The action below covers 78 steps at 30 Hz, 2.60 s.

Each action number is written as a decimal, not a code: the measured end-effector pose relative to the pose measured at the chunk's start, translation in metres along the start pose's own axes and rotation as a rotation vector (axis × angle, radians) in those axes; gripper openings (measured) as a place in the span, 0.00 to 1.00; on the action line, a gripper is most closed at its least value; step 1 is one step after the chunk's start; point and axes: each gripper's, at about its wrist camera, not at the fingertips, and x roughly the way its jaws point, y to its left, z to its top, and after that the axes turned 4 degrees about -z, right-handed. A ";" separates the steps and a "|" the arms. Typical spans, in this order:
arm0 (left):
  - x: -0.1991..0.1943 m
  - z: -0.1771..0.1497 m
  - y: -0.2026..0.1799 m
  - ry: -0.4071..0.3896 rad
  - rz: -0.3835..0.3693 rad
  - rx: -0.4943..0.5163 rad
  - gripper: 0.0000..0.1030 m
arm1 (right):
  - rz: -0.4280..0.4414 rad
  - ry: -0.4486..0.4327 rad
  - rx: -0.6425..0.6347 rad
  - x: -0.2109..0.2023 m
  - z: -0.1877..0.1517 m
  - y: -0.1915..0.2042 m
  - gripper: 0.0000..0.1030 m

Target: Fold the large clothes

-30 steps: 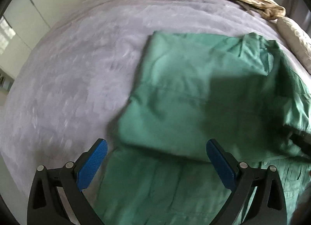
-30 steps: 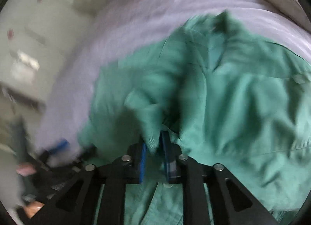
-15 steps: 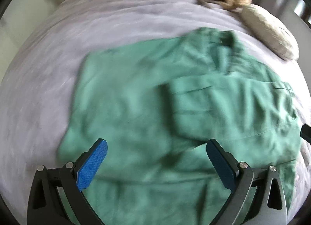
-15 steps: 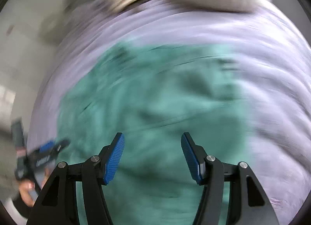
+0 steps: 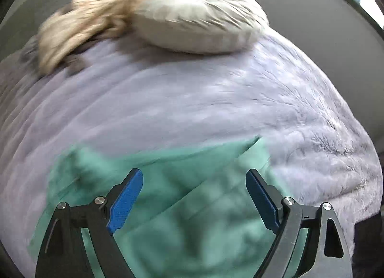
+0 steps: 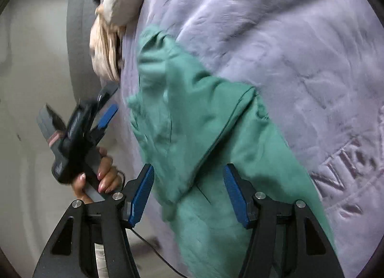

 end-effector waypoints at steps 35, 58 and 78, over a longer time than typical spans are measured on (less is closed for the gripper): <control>-0.043 -0.057 0.043 -0.003 0.196 -0.164 0.01 | -0.109 -0.146 -0.390 -0.054 0.058 0.065 0.69; -0.086 -0.215 0.153 0.053 0.264 -0.529 0.01 | -0.247 -0.132 -0.308 0.007 0.129 0.074 0.19; -0.067 -0.232 0.183 0.053 0.158 -0.609 0.01 | -0.443 0.018 -0.613 0.013 0.018 0.080 0.30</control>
